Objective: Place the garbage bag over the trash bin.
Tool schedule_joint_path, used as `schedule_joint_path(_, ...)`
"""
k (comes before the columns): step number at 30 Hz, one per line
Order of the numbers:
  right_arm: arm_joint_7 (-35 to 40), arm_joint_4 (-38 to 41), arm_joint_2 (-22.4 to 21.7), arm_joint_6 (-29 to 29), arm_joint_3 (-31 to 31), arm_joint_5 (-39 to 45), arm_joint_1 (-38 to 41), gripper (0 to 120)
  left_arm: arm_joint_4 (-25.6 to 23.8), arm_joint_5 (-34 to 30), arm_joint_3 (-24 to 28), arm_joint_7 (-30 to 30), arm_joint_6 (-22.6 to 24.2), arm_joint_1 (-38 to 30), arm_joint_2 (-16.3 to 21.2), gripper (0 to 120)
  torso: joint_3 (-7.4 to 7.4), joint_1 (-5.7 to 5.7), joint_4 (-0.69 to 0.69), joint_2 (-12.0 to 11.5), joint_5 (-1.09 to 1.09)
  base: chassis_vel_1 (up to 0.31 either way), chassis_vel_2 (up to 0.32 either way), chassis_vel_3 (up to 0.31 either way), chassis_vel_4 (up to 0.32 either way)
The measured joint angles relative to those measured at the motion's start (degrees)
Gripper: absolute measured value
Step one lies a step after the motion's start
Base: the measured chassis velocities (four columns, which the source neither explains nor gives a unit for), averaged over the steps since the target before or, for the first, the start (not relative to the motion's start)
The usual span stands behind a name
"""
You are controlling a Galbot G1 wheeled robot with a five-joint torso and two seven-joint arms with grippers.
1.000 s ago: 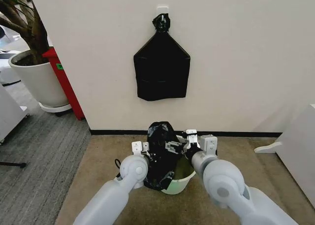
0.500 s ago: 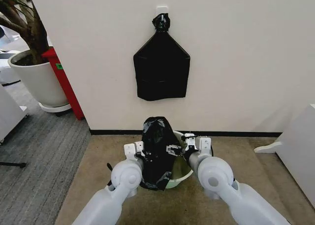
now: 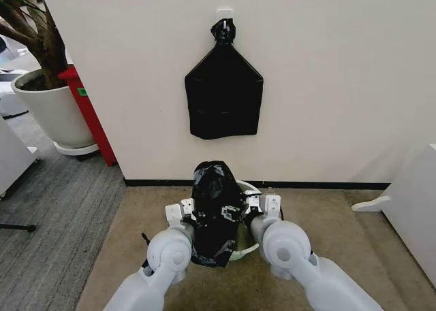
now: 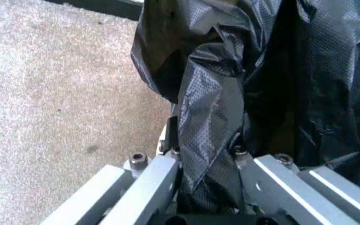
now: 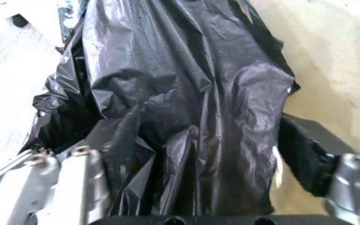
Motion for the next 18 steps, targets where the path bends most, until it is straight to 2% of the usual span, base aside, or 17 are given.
schedule_joint_path(2,-0.1,0.1,-0.1,0.1,0.0,-0.3,0.0,56,0.0,0.2,-0.1,0.4,-0.2,0.0,0.0,2,0.00,0.00,0.00,0.0,0.00,0.000,0.000,0.000,0.000)
schedule_joint_path(4,-0.1,0.1,-0.1,0.1,0.0,-0.3,0.0,54,0.0,0.3,-0.1,0.5,-0.2,0.0,0.1,2,0.00,0.00,0.00,0.0,0.00,0.000,0.000,0.000,0.000)
schedule_joint_path(10,-0.6,0.6,-0.6,0.5,-0.1,-1.6,-0.1,27,0.1,0.2,-0.2,0.8,-0.4,-0.6,0.1,2,0.00,0.00,0.00,0.0,0.00,0.000,0.000,0.000,0.000)
schedule_joint_path(13,-0.7,0.6,-0.6,0.6,-0.2,-1.8,-0.1,22,0.1,0.2,-0.2,0.8,-0.4,-0.6,0.1,2,0.00,0.00,0.00,0.0,0.00,0.000,0.000,0.000,0.000)
schedule_joint_path(15,-0.8,0.8,-0.6,0.7,-0.3,-2.1,-0.2,11,0.2,0.2,-0.3,0.9,-0.5,-0.5,0.1,2,0.00,-0.01,0.00,0.0,0.00,0.000,0.000,0.000,0.000)
schedule_joint_path(18,-0.8,0.8,-0.6,0.9,-0.5,-2.3,-0.2,4,0.2,0.3,-0.3,0.9,-0.6,-0.4,0.1,2,0.00,-0.01,0.00,0.0,0.00,0.000,0.000,0.000,0.000)
